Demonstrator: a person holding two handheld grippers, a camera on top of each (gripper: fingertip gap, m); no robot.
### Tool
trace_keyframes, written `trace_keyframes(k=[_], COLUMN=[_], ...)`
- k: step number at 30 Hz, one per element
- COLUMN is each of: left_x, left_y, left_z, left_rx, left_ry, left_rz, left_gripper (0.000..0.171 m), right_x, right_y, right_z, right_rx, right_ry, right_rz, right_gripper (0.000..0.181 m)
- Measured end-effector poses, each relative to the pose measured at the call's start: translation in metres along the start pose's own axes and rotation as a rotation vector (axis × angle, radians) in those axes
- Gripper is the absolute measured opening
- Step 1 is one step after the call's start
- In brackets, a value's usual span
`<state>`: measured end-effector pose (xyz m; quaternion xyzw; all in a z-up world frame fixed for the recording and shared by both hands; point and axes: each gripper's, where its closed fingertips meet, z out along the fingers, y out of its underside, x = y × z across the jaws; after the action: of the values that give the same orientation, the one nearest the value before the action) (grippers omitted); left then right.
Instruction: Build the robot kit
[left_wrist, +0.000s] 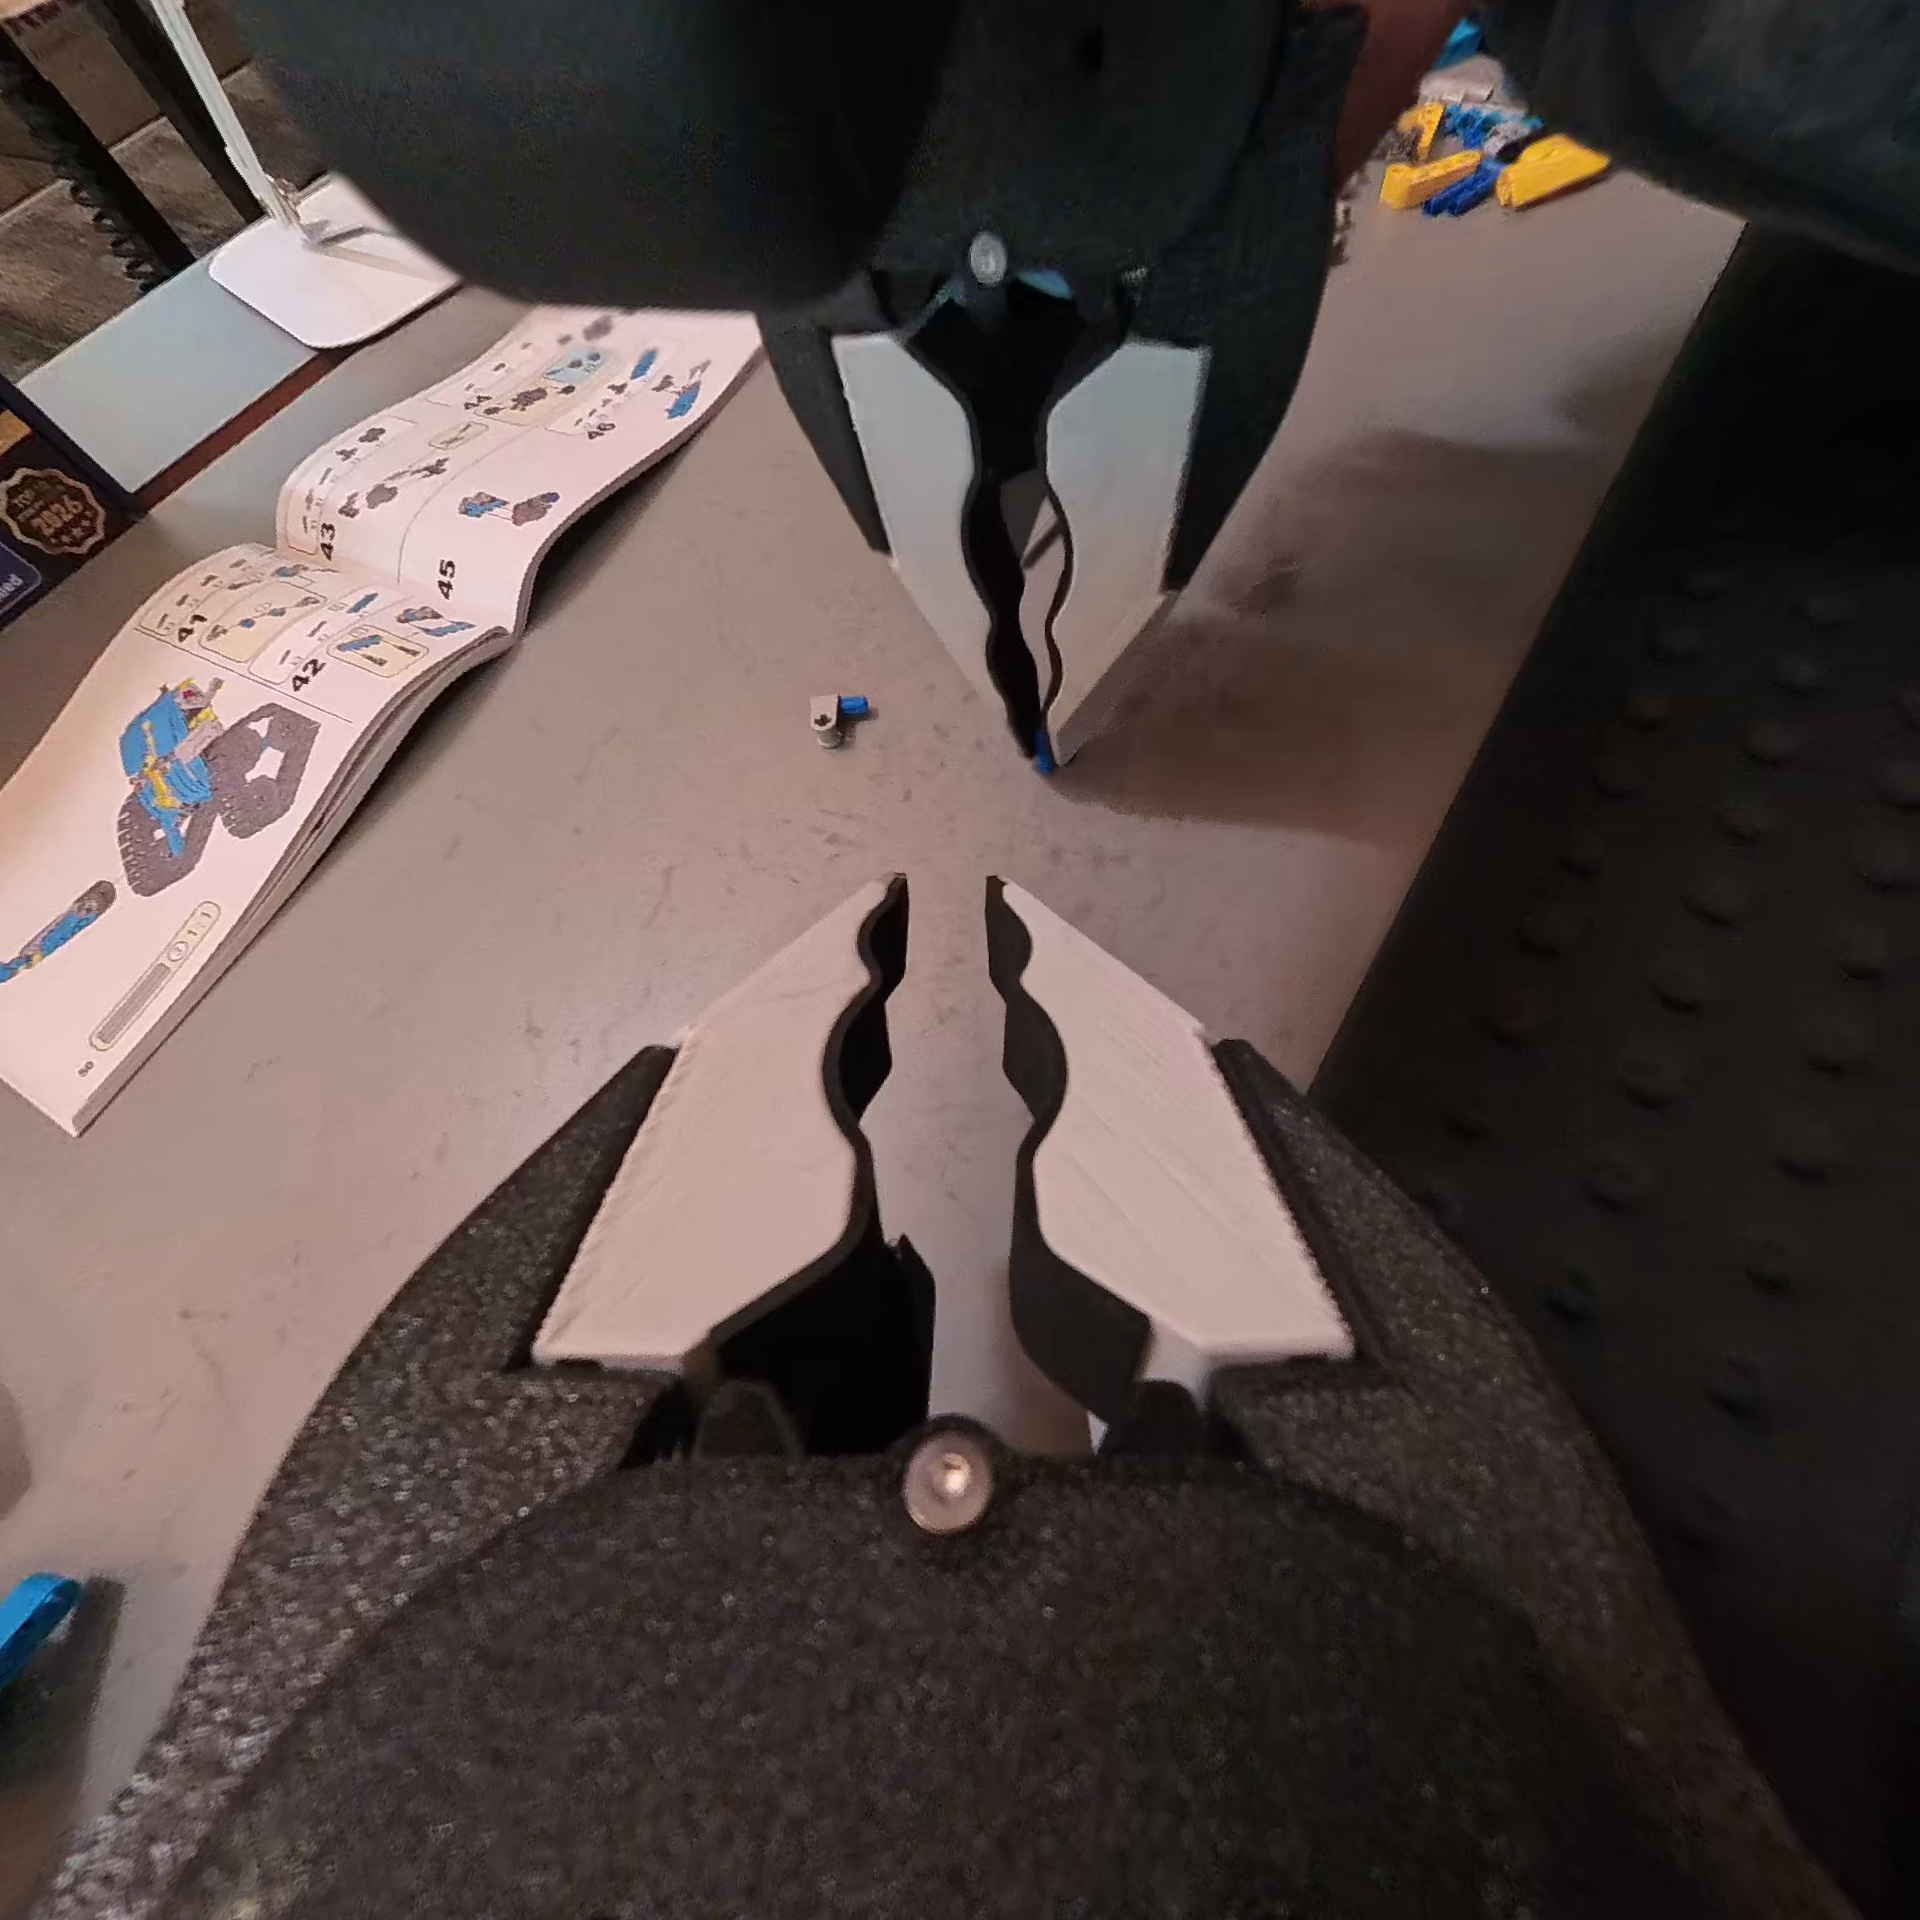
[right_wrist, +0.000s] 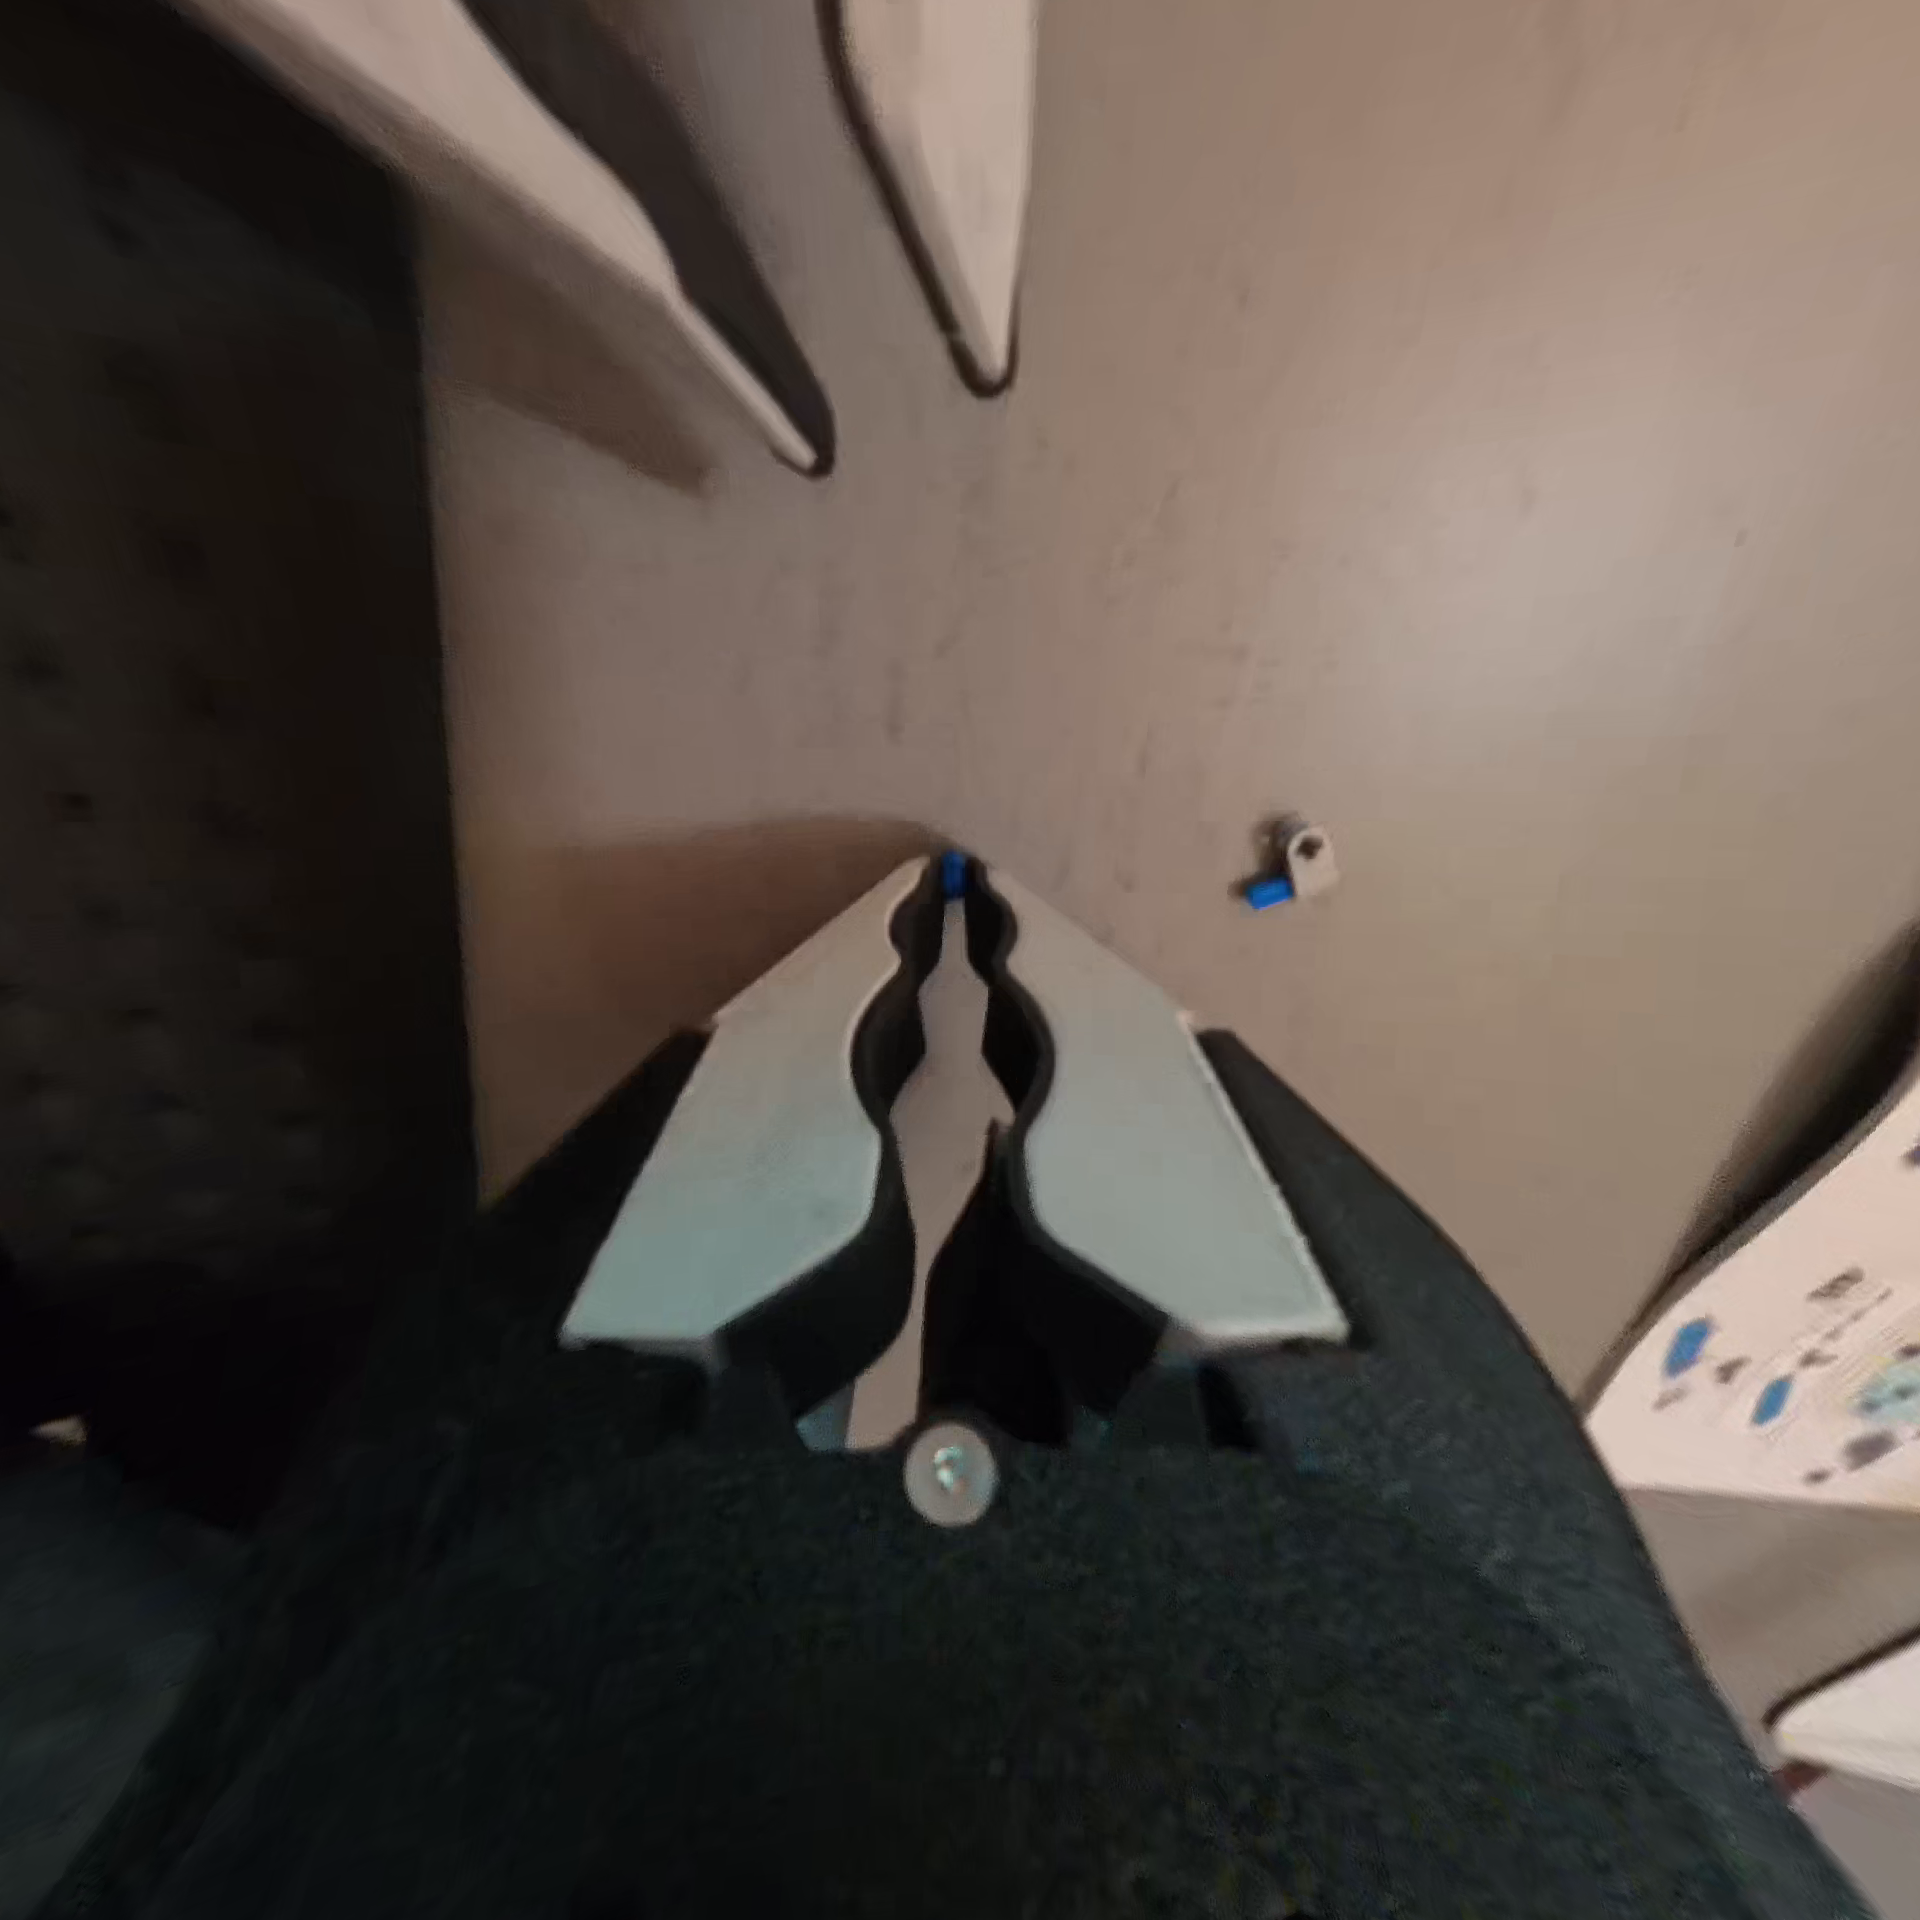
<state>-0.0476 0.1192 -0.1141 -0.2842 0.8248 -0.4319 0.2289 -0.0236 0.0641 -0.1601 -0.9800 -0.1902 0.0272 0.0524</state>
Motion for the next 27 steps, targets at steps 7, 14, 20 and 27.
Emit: trace_keyframes(k=[7,14,20,27], left_x=[-0.002,-0.003,-0.003,-0.005], left_y=[-0.001,0.001,-0.001,-0.008], left_z=[0.000,0.003,0.003,0.007], left_rx=[0.012,0.002,0.014,0.056], left_ry=[0.003,-0.010,-0.016,-0.030], left_rz=[-0.011,0.009,0.017,0.041], left_gripper=[0.015,0.015,0.016,0.017], right_x=[0.012,0.035,-0.026,-0.187], right_y=[0.006,0.033,0.147,0.264], right_z=[-0.013,-0.139,-0.294,-0.302], right_rx=[0.133,0.706,0.783,0.643], right_ry=[0.012,0.197,0.702,0.977], right_rz=[0.070,0.271,0.492,0.905], right_gripper=[0.004,0.004,0.004,0.004])
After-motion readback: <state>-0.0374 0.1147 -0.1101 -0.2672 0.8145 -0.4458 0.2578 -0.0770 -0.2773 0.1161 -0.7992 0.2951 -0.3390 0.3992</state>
